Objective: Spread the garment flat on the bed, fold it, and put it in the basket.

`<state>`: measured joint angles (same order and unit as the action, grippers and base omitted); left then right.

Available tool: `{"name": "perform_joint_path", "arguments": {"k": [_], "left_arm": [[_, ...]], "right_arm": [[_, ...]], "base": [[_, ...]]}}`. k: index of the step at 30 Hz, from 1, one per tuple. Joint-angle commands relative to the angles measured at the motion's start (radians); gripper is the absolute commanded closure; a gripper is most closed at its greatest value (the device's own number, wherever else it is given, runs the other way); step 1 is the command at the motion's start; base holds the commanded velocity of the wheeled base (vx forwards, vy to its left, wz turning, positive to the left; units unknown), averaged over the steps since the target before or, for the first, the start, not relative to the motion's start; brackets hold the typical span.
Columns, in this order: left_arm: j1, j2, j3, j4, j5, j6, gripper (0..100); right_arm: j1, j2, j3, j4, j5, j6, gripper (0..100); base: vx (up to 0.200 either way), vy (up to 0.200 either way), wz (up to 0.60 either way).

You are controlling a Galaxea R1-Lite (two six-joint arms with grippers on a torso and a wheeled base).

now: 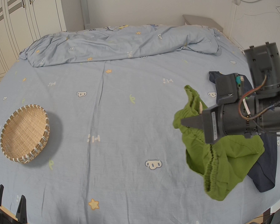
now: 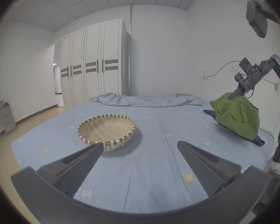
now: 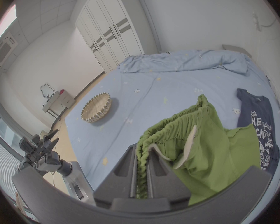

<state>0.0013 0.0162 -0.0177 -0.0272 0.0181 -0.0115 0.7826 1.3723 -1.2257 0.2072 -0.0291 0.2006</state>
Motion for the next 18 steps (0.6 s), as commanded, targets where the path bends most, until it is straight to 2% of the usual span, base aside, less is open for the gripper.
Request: {"name": "perform_joint_path", "arguments": {"k": [1, 3, 5, 9, 18], "left_arm": [[0.0, -0.016, 0.018, 0.0, 0.0, -0.001, 0], [0.0, -0.016, 0.018, 0.0, 0.0, -0.001, 0], [0.0, -0.016, 0.018, 0.0, 0.0, -0.001, 0], [0.0, -0.016, 0.018, 0.0, 0.0, -0.001, 0], [0.0, -0.016, 0.018, 0.0, 0.0, -0.001, 0]], "right_arm": [[0.138, 0.18, -0.146, -0.085, -0.118, 0.042, 100], [0.184, 0.228, -0.195, -0.14, -0.181, 0.069, 100], [0.215, 0.254, -0.228, -0.16, -0.192, 0.079, 100], [0.248, 0.304, -0.288, -0.163, -0.198, 0.086, 100], [0.251, 0.376, -0.321, -0.164, -0.198, 0.106, 100]], "base": [[0.0, 0.0, 0.0], [0.0, 0.0, 0.0], [0.0, 0.0, 0.0], [0.0, 0.0, 0.0], [0.0, 0.0, 0.0]]}}
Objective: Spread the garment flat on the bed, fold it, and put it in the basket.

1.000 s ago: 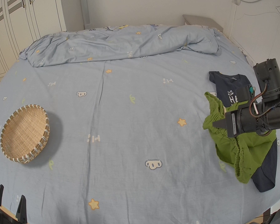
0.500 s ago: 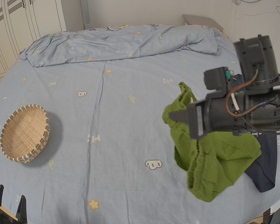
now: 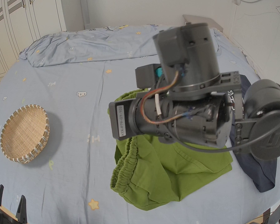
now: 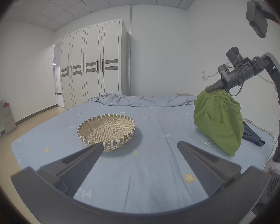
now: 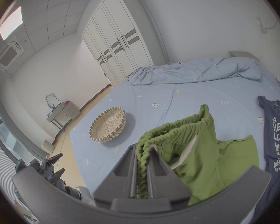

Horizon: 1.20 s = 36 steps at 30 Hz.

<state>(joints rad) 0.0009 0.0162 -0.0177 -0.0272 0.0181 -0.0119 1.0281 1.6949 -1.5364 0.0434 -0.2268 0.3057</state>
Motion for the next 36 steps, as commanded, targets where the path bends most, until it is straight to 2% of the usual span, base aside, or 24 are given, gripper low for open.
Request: {"name": "perform_joint_path", "arguments": {"k": [1, 2, 3, 16, 24, 26, 27, 29, 32, 33, 34, 35, 36], "left_arm": [[0.001, -0.016, 0.018, 0.0, 0.0, 0.0, 0], [0.001, -0.016, 0.018, 0.0, 0.0, 0.0, 0], [0.001, -0.016, 0.018, 0.0, 0.0, 0.0, 0], [0.001, -0.016, 0.018, 0.0, 0.0, 0.0, 0], [0.001, -0.016, 0.018, -0.002, 0.0, 0.0, 0], [0.001, -0.016, 0.018, 0.0, 0.0, 0.001, 0], [0.001, -0.016, 0.018, 0.0, 0.0, 0.001, 0], [0.001, -0.016, 0.018, 0.0, -0.001, 0.0, 0], [0.001, -0.016, 0.018, 0.0, -0.001, 0.007, 0], [0.001, -0.016, 0.018, 0.0, -0.001, 0.007, 0], [-0.001, -0.016, 0.018, 0.0, -0.012, 0.024, 0], [0.001, -0.016, 0.018, 0.0, -0.013, 0.027, 0], [0.001, -0.016, 0.018, 0.0, -0.018, 0.027, 0]], "right_arm": [[0.007, 0.058, -0.01, 0.0, 0.0, 0.0, 100], [0.006, 0.066, -0.011, -0.002, 0.0, 0.0, 100], [0.006, 0.074, -0.011, -0.007, 0.0, -0.002, 0], [0.006, 0.161, 0.012, -0.019, -0.002, -0.007, 0], [-0.075, 0.054, 0.151, -0.019, 0.004, 0.003, 0], [-0.143, -0.037, 0.251, -0.019, 0.011, 0.007, 0], [-0.143, -0.037, 0.251, -0.019, 0.011, 0.007, 0], [-0.223, -0.147, 0.377, -0.027, 0.03, 0.027, 0], [-0.316, -0.251, 0.506, -0.05, 0.109, 0.059, 0], [-0.316, -0.251, 0.506, -0.05, 0.109, 0.059, 0], [-0.384, -0.305, 0.596, -0.083, 0.175, 0.081, 0], [-0.391, -0.311, 0.61, -0.088, 0.184, 0.082, 0], [-0.439, -0.337, 0.683, -0.125, 0.221, 0.093, 0]], "base": [[0.0, 0.0, 0.0], [0.0, 0.0, 0.0], [0.0, 0.0, 0.0], [0.0, 0.0, 0.0], [0.0, 0.0, 0.0], [0.0, 0.0, 0.0], [0.0, 0.0, 0.0], [0.0, 0.0, 0.0], [0.0, 0.0, 0.0], [0.0, 0.0, 0.0], [0.0, 0.0, 0.0], [0.0, 0.0, 0.0], [0.0, 0.0, 0.0]]}}
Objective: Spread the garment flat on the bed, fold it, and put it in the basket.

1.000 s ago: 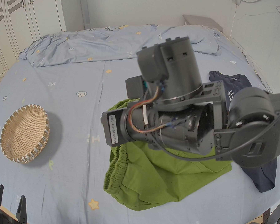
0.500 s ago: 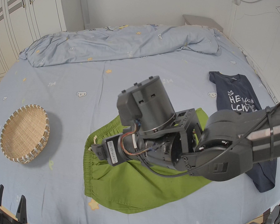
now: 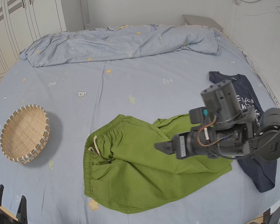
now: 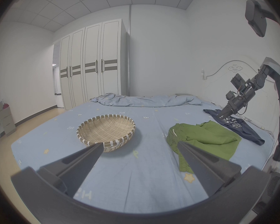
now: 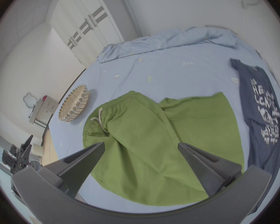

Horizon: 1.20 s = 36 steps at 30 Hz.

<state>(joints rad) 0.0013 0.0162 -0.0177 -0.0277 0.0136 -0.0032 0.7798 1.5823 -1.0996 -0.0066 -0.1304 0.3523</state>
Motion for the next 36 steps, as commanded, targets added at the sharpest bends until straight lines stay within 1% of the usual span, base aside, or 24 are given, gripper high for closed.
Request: {"name": "perform_joint_path", "arguments": {"k": [1, 2, 4, 5, 6, 7, 9, 10, 11, 12, 13, 14, 16, 17, 18, 19, 20, 21, 23, 29, 31, 32, 33, 36], "left_arm": [[-0.001, -0.016, 0.018, -0.001, -0.014, 0.022, 0], [-0.001, -0.016, 0.018, -0.001, -0.014, 0.022, 0], [-0.001, -0.016, 0.018, -0.031, -0.001, 0.022, 0], [0.0, -0.013, -0.067, -0.084, -0.014, -0.008, 0], [-0.01, 0.011, -0.22, -0.13, -0.014, -0.066, 0], [-0.032, 0.08, -0.4, -0.129, -0.007, -0.172, 0], [-0.035, 0.093, -0.421, -0.124, -0.007, -0.185, 0], [-0.05, 0.219, -0.62, 0.058, -0.05, -0.253, 0], [-0.043, 0.255, -0.616, 0.132, -0.113, -0.208, 0], [-0.043, 0.255, -0.616, 0.132, -0.113, -0.208, 0], [-0.043, 0.326, -0.579, 0.219, -0.256, -0.176, 0], [-0.044, 0.381, -0.548, 0.239, -0.334, -0.196, 0], [-0.05, 0.49, -0.498, 0.235, -0.409, -0.268, 0], [-0.049, 0.507, -0.495, 0.235, -0.417, -0.281, 0], [-0.056, 0.605, -0.478, 0.23, -0.468, -0.333, 0], [-0.056, 0.605, -0.478, 0.23, -0.468, -0.333, 0], [-0.069, 0.728, -0.47, 0.209, -0.538, -0.357, 0], [-0.07, 0.78, -0.467, 0.195, -0.569, -0.36, 0], [-0.061, 0.907, -0.449, 0.144, -0.612, -0.357, 0], [-0.061, 1.154, -0.383, -0.075, -0.667, -0.345, 0], [-0.058, 1.237, -0.37, -0.127, -0.719, -0.342, 0], [-0.055, 1.312, -0.361, -0.166, -0.778, -0.314, 0], [-0.052, 1.348, -0.349, -0.181, -0.802, -0.285, 0], [-0.03, 1.463, -0.315, -0.256, -0.831, -0.207, 0]], "right_arm": [[-0.22, -0.239, 0.29, -0.105, 0.138, 0.048, 0], [-0.22, -0.239, 0.29, -0.105, 0.138, 0.048, 0], [-0.283, -0.259, 0.392, -0.205, 0.167, 0.046, 0], [-0.294, -0.266, 0.42, -0.237, 0.178, 0.045, 0], [-0.3, -0.272, 0.44, -0.262, 0.189, 0.043, 0], [-0.306, -0.275, 0.451, -0.279, 0.199, 0.042, 0], [-0.307, -0.275, 0.451, -0.28, 0.201, 0.042, 0], [-0.315, -0.28, 0.454, -0.285, 0.206, 0.039, 0], [-0.315, -0.286, 0.458, -0.285, 0.206, 0.039, 0], [-0.315, -0.286, 0.458, -0.285, 0.206, 0.039, 0], [-0.32, -0.289, 0.46, -0.282, 0.206, 0.042, 0], [-0.33, -0.289, 0.461, -0.282, 0.206, 0.042, 0], [-0.346, -0.291, 0.474, -0.28, 0.206, 0.04, 0], [-0.346, -0.292, 0.477, -0.28, 0.206, 0.04, 0], [-0.347, -0.295, 0.481, -0.28, 0.206, 0.04, 0], [-0.347, -0.295, 0.481, -0.28, 0.206, 0.04, 0], [-0.35, -0.3, 0.488, -0.28, 0.206, 0.042, 0], [-0.35, -0.3, 0.492, -0.28, 0.206, 0.042, 0], [-0.344, -0.3, 0.497, -0.28, 0.204, 0.042, 0], [-0.343, -0.297, 0.503, -0.282, 0.204, 0.042, 0], [-0.341, -0.297, 0.504, -0.282, 0.204, 0.042, 0], [-0.341, -0.297, 0.512, -0.282, 0.203, 0.042, 0], [-0.341, -0.297, 0.514, -0.283, 0.204, 0.042, 0], [-0.343, -0.298, 0.514, -0.283, 0.204, 0.042, 0]], "base": [[0.0, 0.0, 0.0], [0.0, 0.0, 0.0], [0.0, 0.0, 0.0], [0.0, 0.0, 0.0], [0.0, 0.0, 0.0], [0.0, 0.0, 0.0], [0.0, 0.0, 0.0], [0.0, 0.0, 0.0], [0.0, 0.0, 0.0], [0.0, 0.0, 0.0], [0.0, 0.0, 0.0], [0.0, 0.0, 0.0], [0.0, 0.0, 0.0], [0.0, 0.0, 0.0], [0.0, 0.0, 0.0], [0.0, 0.0, 0.0], [0.0, 0.0, 0.0], [0.0, 0.0, 0.0], [0.0, 0.0, 0.0], [0.0, 0.0, 0.0], [0.0, 0.0, 0.0], [0.0, 0.0, 0.0], [0.0, 0.0, 0.0], [0.0, 0.0, 0.0]]}}
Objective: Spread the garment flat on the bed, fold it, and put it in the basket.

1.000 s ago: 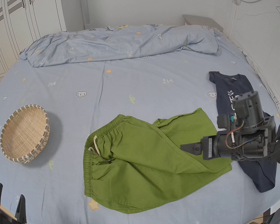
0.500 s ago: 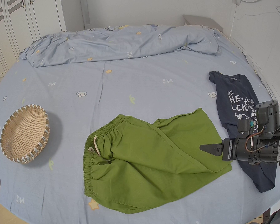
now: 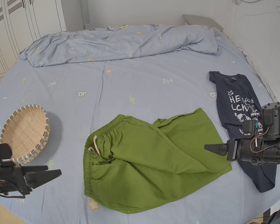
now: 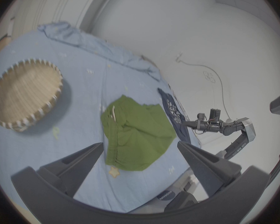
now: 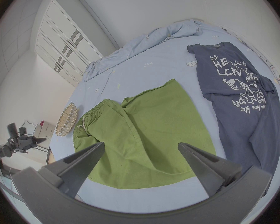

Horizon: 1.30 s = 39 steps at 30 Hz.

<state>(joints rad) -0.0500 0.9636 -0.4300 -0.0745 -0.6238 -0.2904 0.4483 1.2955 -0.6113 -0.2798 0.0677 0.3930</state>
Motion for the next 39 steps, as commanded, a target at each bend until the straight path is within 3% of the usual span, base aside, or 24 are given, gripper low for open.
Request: {"name": "perform_joint_path", "arguments": {"k": [1, 6, 22, 26, 39], "left_arm": [[0.021, 0.515, 0.097, -0.209, -0.194, 0.08, 0], [0.024, 0.646, 0.096, -0.375, -0.198, 0.08, 0], [-0.057, 0.816, 0.074, -0.539, -0.194, 0.082, 0], [-0.096, 0.871, 0.039, -0.556, -0.191, 0.086, 0], [-0.103, 0.879, 0.07, -0.556, -0.191, 0.086, 0]], "right_arm": [[-0.011, -0.012, 0.025, -0.01, 0.006, 0.001, 0], [-0.01, -0.01, 0.025, -0.01, 0.004, 0.001, 0], [-0.007, -0.007, 0.027, -0.01, 0.004, 0.001, 0], [-0.007, -0.007, 0.028, -0.01, 0.004, 0.001, 0], [-0.007, -0.007, 0.033, -0.012, 0.004, -0.003, 0]], "base": [[0.0, 0.0, 0.0], [0.0, 0.0, 0.0], [0.0, 0.0, 0.0], [0.0, 0.0, 0.0], [0.0, 0.0, 0.0]]}}
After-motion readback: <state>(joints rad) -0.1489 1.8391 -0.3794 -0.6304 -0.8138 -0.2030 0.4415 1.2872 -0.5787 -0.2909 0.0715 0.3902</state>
